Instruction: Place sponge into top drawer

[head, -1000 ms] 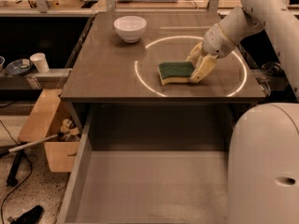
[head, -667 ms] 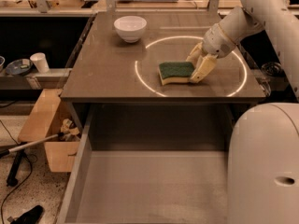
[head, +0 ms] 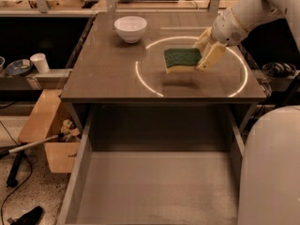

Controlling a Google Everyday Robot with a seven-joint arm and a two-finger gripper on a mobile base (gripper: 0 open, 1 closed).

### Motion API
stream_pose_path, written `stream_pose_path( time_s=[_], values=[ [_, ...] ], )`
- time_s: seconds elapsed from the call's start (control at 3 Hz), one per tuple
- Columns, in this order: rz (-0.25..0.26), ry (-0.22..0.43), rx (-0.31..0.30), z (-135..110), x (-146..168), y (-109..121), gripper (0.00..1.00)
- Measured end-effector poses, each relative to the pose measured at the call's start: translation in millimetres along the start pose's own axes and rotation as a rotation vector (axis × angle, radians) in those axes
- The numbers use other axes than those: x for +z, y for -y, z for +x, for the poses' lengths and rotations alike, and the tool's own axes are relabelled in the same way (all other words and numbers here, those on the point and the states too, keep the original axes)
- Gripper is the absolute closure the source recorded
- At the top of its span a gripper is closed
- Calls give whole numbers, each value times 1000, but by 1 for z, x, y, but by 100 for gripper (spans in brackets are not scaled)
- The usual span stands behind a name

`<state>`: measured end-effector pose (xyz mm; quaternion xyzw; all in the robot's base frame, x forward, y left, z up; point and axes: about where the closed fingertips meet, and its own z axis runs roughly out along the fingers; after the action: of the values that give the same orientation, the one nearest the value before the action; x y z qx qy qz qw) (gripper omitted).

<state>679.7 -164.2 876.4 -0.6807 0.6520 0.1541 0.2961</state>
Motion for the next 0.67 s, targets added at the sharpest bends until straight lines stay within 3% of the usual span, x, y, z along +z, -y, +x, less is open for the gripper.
stream_pose_path(
  time_s=[0.67],
  values=[
    [-9,15,-11,-12,7,-9,100]
  ],
)
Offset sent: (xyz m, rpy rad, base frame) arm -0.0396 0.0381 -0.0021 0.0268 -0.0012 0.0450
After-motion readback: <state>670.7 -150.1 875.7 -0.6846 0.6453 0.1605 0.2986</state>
